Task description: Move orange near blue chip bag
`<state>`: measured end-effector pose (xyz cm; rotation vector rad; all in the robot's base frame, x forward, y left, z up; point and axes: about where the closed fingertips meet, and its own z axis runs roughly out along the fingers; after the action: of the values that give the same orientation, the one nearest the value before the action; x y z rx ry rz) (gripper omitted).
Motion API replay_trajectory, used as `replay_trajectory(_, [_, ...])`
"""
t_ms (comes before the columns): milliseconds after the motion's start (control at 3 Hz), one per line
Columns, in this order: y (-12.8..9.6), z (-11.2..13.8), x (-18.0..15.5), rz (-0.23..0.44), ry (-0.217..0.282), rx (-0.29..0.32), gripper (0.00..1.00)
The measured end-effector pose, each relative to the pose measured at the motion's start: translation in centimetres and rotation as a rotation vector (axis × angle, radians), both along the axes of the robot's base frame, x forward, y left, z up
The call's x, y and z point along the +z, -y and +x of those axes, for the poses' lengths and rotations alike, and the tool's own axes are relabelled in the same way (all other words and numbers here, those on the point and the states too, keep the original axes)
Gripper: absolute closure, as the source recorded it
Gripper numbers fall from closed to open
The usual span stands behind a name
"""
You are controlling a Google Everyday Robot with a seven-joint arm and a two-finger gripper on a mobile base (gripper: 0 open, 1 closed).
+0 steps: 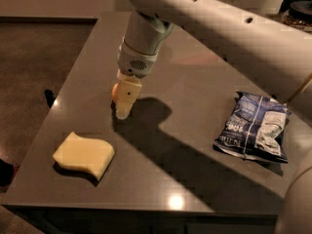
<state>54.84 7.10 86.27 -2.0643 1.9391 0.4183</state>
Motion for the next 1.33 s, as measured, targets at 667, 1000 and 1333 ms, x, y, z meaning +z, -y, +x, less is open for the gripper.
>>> replay_trajectory(667, [1.7,0.4,1.7,-0.012,0.014,-0.037,0.72])
replay_trajectory(1000, [4.1,1.1,3.2,-0.021,0.04,-0.082,0.95])
replay_trajectory(1333, [9.2,2.3,5.0,-0.051,0.078,-0.168,1.0])
